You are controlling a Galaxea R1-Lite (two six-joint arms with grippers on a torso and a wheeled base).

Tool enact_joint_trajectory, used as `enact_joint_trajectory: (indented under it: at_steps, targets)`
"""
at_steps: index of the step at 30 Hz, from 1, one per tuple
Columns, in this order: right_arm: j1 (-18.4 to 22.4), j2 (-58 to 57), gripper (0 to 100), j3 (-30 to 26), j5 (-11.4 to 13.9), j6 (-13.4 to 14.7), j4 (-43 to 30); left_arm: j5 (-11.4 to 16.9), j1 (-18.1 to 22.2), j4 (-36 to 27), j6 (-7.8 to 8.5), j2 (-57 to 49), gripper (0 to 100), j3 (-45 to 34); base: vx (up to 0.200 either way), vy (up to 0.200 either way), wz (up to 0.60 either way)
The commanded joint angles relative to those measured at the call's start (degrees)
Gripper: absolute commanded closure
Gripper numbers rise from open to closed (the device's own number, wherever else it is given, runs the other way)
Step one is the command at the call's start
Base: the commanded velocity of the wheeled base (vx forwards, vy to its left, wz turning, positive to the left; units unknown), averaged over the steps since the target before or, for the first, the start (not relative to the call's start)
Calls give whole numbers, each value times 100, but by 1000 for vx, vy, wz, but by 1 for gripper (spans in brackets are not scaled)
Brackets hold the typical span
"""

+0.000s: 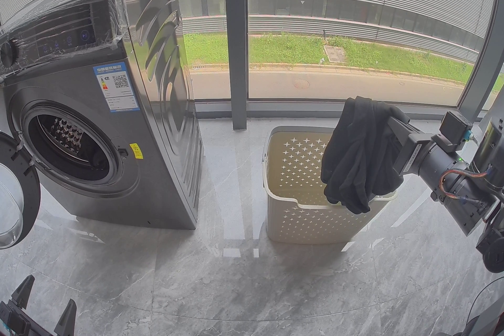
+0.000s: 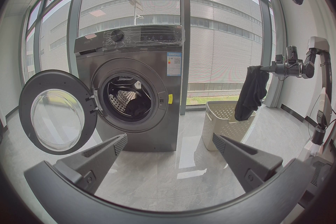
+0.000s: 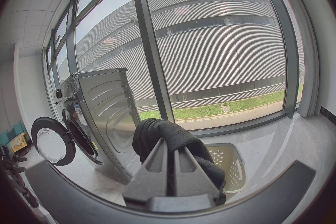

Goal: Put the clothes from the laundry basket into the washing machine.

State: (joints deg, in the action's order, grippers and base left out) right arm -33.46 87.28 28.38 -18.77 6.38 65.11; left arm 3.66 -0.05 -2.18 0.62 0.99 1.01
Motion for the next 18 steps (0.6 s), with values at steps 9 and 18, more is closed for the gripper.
enact_joint_trajectory:
  at_steps: [9, 18]
  targets:
    - [-152, 8, 100, -52, 49, 22, 72, 3, 5, -2, -1, -99, 0, -101, 0, 200, 0]
    - [-433, 8, 100, -52, 93, 13, 204, 3, 5, -2, -9, -99, 0, -101, 0, 200, 0]
